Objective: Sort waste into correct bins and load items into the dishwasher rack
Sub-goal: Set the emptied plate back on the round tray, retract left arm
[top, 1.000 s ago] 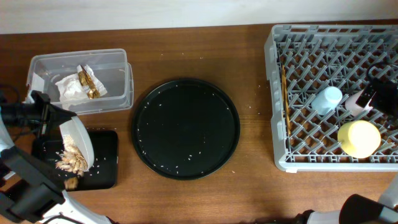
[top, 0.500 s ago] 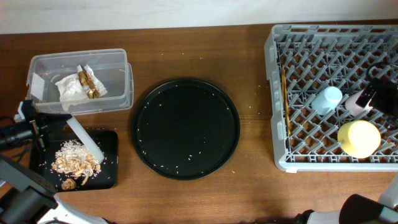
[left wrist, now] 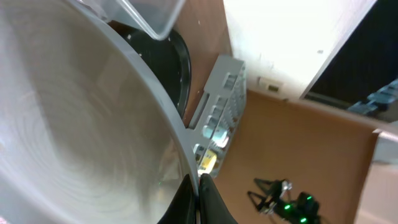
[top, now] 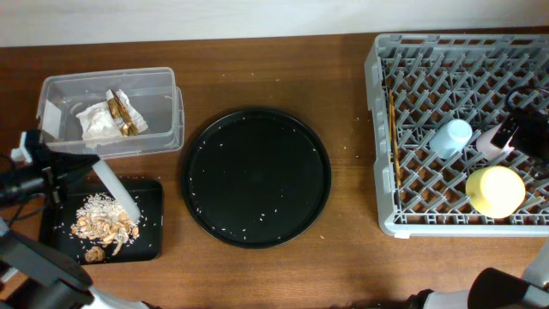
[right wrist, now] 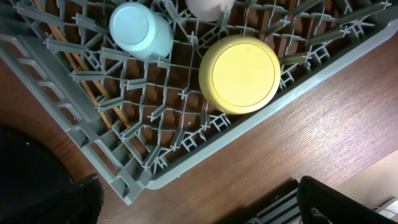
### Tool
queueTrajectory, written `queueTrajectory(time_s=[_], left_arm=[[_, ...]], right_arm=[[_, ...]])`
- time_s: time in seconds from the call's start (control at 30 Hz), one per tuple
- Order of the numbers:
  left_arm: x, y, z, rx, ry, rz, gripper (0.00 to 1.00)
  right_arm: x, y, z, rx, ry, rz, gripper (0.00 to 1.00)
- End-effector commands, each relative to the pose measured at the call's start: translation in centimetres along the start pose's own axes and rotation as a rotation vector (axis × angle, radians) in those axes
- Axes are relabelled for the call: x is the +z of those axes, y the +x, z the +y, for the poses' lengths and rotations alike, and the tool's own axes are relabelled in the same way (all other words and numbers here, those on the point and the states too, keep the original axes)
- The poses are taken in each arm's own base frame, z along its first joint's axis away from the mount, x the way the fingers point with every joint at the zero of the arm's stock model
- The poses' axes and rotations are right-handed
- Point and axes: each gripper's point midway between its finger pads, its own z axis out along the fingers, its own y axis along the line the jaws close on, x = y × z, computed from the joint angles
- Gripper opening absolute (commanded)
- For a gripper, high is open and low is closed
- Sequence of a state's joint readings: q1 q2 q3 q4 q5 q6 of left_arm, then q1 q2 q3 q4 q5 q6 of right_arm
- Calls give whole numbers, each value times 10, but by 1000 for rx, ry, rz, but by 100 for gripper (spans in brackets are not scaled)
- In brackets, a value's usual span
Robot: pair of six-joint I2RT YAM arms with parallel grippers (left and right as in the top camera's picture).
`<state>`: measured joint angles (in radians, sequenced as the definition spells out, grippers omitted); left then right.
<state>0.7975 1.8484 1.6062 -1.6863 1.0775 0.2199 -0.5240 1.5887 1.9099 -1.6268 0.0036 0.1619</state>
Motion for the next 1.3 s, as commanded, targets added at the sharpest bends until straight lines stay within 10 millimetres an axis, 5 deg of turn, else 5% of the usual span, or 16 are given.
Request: queueTrajectory(time_s=[0.0, 0.07, 0.23, 0.33, 0.4, 0.57, 0.73, 0.8, 0.87, 0.93, 1.0, 1.13, 1.17, 1.23, 1.27], left_arm=[[17, 34, -36, 132, -24, 44, 1], [43, 60, -54, 217, -41, 134, 1], [170, 162, -78, 509, -183, 506, 1], [234, 167, -54, 665, -601, 285, 1], [253, 177, -56, 762, -689, 174, 2], [276, 176, -40, 878, -877, 6, 2], [313, 176, 17, 861, -1016, 114, 2], [315, 176, 20, 858, -1026, 120, 24], [314, 176, 21, 857, -1026, 121, 59], [311, 177, 18, 855, -1035, 126, 59], [286, 168, -8, 826, -1068, 104, 58], [195, 98, -66, 682, -1098, -122, 56], [179, 86, -67, 642, -1095, -156, 56], [115, 33, -51, 437, -1142, -265, 56], [92, 16, -42, 359, -1157, -301, 70]], right_arm=[[2, 0, -4, 18, 11, 6, 98], [2, 0, -4, 18, 11, 6, 98], [2, 0, -4, 18, 12, 6, 98], [2, 0, -4, 18, 12, 6, 98], [2, 0, -4, 18, 12, 6, 98], [2, 0, -4, 18, 12, 6, 98], [2, 0, -4, 18, 11, 7, 98], [2, 0, -4, 18, 11, 6, 98], [2, 0, -4, 18, 11, 6, 98], [2, 0, -4, 18, 12, 6, 98], [2, 0, -4, 18, 11, 6, 98], [2, 0, -4, 18, 11, 6, 98], [2, 0, -4, 18, 11, 6, 98], [2, 0, -4, 18, 11, 6, 98], [2, 0, -4, 18, 12, 6, 98]])
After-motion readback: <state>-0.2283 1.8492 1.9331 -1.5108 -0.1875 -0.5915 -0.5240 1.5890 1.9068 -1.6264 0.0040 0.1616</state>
